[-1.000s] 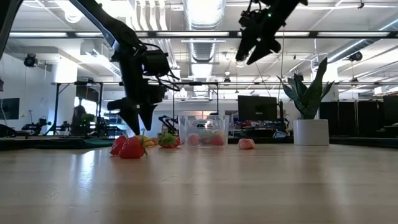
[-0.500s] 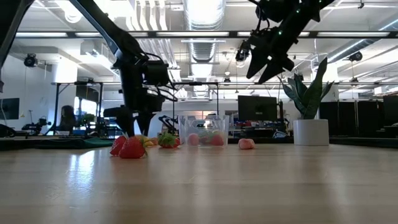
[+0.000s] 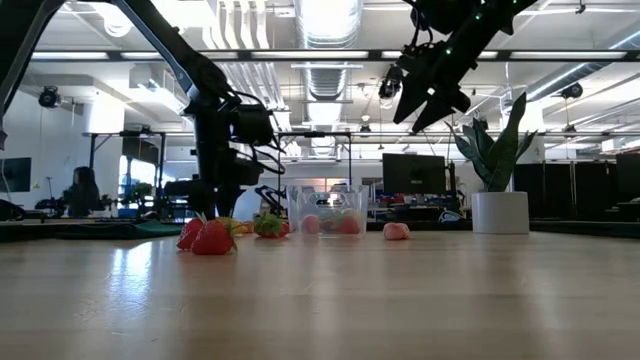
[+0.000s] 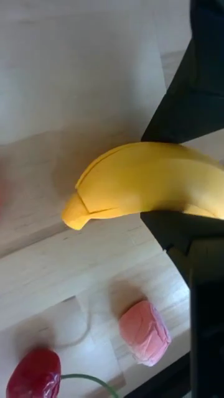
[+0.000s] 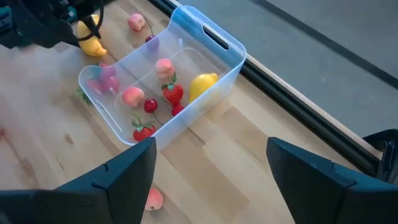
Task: Pick and placing Produce into tupperware
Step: Put the yellow banana into the transparent bin
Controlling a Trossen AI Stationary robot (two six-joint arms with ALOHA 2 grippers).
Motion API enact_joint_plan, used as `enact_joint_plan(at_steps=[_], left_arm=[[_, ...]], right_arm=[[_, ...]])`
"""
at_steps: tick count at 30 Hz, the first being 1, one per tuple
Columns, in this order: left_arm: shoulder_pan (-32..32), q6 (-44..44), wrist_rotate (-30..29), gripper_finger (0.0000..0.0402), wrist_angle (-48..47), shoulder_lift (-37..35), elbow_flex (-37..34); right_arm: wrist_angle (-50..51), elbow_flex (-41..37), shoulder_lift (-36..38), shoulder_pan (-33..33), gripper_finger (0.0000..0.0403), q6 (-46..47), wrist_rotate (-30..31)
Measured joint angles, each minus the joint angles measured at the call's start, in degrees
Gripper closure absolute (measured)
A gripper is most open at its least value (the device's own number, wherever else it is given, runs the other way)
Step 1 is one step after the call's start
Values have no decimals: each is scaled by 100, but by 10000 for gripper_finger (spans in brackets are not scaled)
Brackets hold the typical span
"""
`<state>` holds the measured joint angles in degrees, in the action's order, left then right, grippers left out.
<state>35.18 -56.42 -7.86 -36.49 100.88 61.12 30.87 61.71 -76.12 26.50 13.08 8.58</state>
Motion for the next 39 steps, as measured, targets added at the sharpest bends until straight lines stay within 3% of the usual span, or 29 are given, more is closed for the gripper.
enact_joint_plan(at_steps=[5, 13, 19, 32, 39], left_arm=[[-10, 61, -82, 267, -16, -137, 8], [-132, 511, -130, 253, 34, -810, 730], [-255, 871, 965, 252, 944, -1031, 1394], [-460, 2193, 1182, 252, 1147, 1051, 2922], [-444, 3006, 1021, 222, 987, 1419, 3327]], right_arm=[[4, 4, 0, 0, 113, 3, 0], [11, 4, 0, 0, 111, 13, 2], [4, 4, -2, 0, 115, 20, 2], [11, 4, -4, -63, 115, 175, 9], [13, 4, -4, -107, 106, 220, 48]])
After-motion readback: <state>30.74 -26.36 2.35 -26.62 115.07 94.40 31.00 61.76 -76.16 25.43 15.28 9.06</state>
